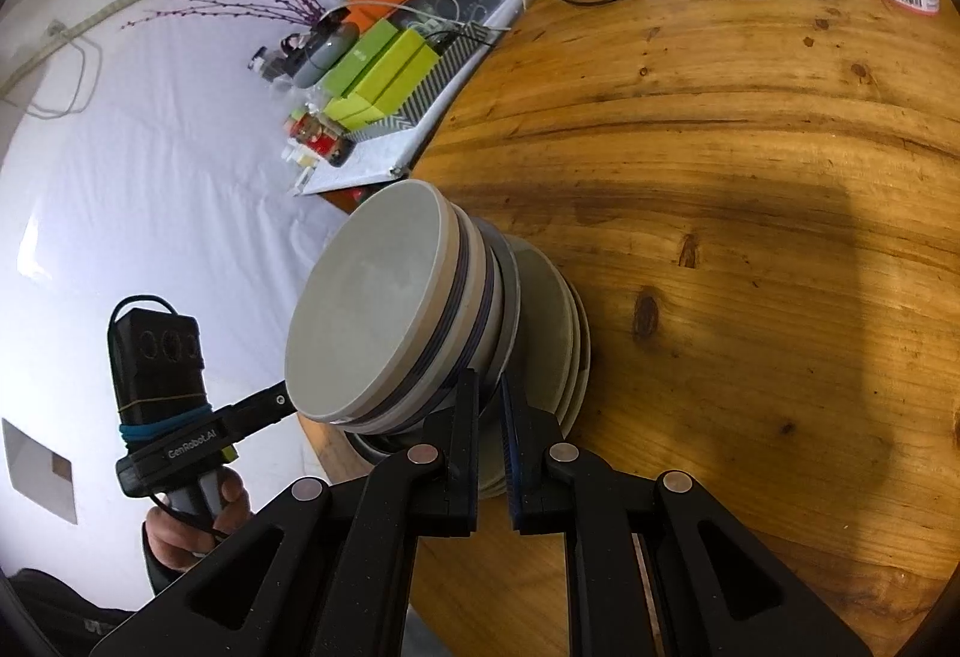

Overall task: Organize plates and bowls
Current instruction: 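Lower the bowl stack onto the beige plates and open the left tool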

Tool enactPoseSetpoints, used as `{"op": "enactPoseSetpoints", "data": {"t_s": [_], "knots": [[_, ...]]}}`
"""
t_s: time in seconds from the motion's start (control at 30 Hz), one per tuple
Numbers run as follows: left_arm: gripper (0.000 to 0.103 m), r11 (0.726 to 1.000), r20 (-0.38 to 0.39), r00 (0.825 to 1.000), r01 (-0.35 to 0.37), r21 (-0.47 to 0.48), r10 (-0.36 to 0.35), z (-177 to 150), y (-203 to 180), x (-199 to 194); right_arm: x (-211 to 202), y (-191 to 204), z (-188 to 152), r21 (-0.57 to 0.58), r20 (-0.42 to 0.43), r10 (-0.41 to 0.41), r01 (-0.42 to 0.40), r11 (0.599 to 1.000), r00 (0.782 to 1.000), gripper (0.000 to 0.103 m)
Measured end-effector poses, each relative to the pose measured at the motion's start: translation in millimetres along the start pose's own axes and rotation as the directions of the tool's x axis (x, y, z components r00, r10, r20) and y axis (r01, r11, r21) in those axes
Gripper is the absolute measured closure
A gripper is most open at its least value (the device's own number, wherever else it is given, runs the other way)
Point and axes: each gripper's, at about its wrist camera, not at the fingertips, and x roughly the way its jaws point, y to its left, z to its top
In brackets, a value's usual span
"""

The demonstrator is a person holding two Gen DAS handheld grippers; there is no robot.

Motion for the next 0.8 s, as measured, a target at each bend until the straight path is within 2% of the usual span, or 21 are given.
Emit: {"op": "enactPoseSetpoints", "data": {"t_s": [0.33,0.5,0.57,0.67,0.8], "knots": [[0.092,0.999,0.012,1.000,0.025,-0.026,-0.025,-2.0,3.3,-0.7,-2.6,2.7,-3.9,-0.010,-0.009,-0.002,0.002,1.000,1.000,0.091],[0.092,1.000,0.018,1.000,0.011,-0.009,-0.011,-5.4,-1.4,-2.6,-13.8,3.8,-10.0,-0.018,0.008,-0.018,0.018,1.000,1.000,0.079],[0.089,1.000,0.022,1.000,0.003,-0.002,-0.003,-7.4,-3.3,-3.7,-17.8,3.1,-12.8,-0.016,0.014,-0.026,0.027,1.000,1.000,0.072],[0.088,1.000,0.036,0.999,-0.011,0.006,0.010,-10.2,-8.0,-7.5,-24.3,2.2,-17.6,-0.011,0.024,-0.033,0.033,0.999,0.999,0.068],[0.078,0.999,0.061,0.997,-0.041,0.023,0.040,-14.1,-16.0,-15.1,-34.1,6.3,-25.5,-0.025,0.044,-0.062,0.063,0.998,0.997,0.060]]}}
